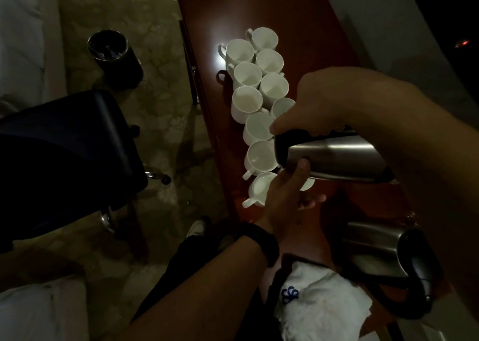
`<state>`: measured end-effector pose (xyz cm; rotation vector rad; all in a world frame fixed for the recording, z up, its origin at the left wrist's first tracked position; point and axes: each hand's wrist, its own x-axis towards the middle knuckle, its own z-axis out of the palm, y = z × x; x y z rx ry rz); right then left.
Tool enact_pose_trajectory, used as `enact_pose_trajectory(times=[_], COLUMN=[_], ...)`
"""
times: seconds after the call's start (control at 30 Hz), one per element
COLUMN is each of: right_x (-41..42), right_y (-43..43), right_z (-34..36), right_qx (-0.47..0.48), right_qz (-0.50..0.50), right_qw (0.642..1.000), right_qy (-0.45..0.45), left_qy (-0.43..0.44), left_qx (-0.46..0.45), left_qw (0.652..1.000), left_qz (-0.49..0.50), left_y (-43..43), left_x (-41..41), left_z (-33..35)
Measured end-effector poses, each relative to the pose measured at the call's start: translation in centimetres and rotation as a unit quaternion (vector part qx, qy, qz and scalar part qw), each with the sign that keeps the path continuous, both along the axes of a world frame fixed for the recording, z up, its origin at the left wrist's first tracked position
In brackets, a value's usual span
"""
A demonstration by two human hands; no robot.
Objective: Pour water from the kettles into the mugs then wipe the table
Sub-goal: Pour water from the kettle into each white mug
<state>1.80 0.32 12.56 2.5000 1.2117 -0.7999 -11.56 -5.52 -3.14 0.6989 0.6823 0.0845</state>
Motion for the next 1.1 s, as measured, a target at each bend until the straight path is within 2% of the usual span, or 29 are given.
enact_pose_trajectory(times=[0.17,0.33,0.43,0.53,0.63,0.7,0.8,0.97,1.1], right_x=[0.0,0.3,-0.1,-0.6,-0.6,-0.5,-0.9,-2.1,-3.7], right_y=[-0.3,-0.2,-0.5,-1.0,-2.1,-3.7,-6.6,-10.5,-13.6], right_z=[-0.6,0.2,0.5,0.8,1.3,1.3,0.2,-1.3,-2.4], right_qx=[0.031,-0.003,0.022,0.06,0.078,0.118,0.175,0.239,0.331], right_qz=[0.014,0.006,-0.001,-0.021,-0.08,-0.158,-0.255,-0.348,-0.42], right_qw=[0.999,1.0,1.0,0.998,0.994,0.979,0.947,0.897,0.827], right_qy=[-0.025,0.004,0.005,-0.001,0.011,0.044,0.092,0.134,0.172], left_qy=[-0.004,-0.005,-0.01,-0.008,0.016,0.037,0.058,0.065,0.041], left_qx=[0.003,0.001,0.009,0.023,0.08,0.13,0.143,0.172,0.206], left_qw=[1.0,1.0,1.0,1.0,0.996,0.991,0.988,0.982,0.977], left_qz=[0.003,-0.002,0.001,0.018,0.024,0.013,-0.007,-0.036,-0.03], left_y=[0.0,0.0,0.1,0.7,1.9,2.7,3.3,3.3,3.3], left_x=[-0.1,0.0,-0.1,-0.5,-0.9,-1.1,-1.5,-2.0,-2.2], left_z=[0.1,0.5,0.6,0.7,1.0,1.1,1.1,0.9,1.2])
